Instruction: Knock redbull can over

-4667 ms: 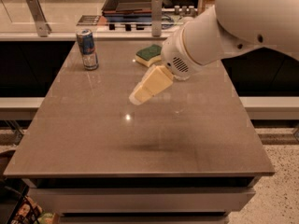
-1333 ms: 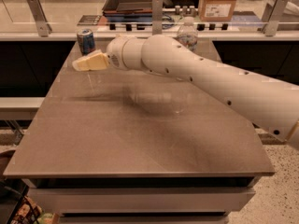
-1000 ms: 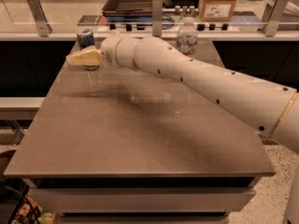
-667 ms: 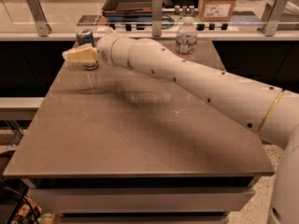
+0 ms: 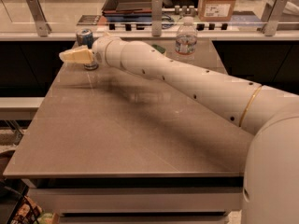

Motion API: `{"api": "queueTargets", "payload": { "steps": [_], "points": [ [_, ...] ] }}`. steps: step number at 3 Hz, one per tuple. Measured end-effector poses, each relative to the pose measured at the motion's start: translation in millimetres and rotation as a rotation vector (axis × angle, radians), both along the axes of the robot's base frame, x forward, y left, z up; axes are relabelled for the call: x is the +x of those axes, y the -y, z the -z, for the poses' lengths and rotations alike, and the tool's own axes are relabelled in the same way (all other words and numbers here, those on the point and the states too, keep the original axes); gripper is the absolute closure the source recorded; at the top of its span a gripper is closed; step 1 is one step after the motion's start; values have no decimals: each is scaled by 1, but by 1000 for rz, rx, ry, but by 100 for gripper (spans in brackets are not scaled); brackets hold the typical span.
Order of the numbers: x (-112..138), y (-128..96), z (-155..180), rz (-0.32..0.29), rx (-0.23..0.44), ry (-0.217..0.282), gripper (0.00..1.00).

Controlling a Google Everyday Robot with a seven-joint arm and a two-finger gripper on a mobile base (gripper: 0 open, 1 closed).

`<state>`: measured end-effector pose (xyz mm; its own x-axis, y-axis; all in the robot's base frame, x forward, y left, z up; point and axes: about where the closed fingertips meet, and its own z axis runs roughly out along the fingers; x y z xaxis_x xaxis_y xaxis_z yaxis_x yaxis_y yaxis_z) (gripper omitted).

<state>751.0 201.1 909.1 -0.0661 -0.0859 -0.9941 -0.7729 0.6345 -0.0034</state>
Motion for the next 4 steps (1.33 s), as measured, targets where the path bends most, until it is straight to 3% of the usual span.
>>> {"api": "queueTargets", "payload": {
  "steps": [1, 2, 4],
  "points": [
    [11, -4, 8, 4, 13, -13, 0],
    [18, -9, 10, 0, 22, -13, 18],
    [17, -13, 11, -5, 23, -14, 64]
  ]
}}
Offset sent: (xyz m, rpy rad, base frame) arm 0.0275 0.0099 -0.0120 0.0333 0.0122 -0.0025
